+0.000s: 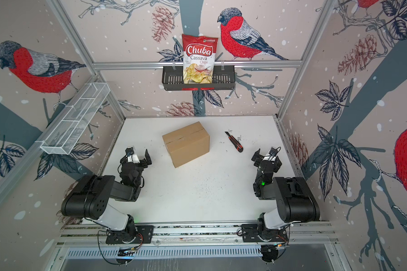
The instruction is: Unpack the express box
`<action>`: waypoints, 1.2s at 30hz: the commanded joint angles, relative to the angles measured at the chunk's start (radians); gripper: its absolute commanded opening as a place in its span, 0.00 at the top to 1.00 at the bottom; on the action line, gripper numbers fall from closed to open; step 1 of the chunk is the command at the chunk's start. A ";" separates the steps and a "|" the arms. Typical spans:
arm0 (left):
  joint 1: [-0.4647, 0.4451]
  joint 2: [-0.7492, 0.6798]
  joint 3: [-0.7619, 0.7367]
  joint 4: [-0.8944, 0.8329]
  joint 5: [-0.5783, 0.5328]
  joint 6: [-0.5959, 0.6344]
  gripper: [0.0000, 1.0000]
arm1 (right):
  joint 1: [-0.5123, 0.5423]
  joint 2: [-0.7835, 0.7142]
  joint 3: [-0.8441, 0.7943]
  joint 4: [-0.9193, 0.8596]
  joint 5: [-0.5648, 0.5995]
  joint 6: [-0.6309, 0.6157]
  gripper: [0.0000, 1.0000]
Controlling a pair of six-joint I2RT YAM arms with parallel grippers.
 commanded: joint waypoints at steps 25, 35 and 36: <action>0.052 -0.434 0.211 -0.857 -0.358 -0.456 0.01 | -0.077 -0.327 0.341 -0.996 -0.067 0.277 0.01; 0.072 -0.411 0.363 -1.020 0.097 -0.519 0.00 | -0.044 -0.384 0.520 -1.234 -0.292 0.276 0.01; 0.072 -0.391 0.384 -1.033 0.121 -0.525 0.00 | -0.034 -0.377 0.538 -1.241 -0.309 0.272 0.00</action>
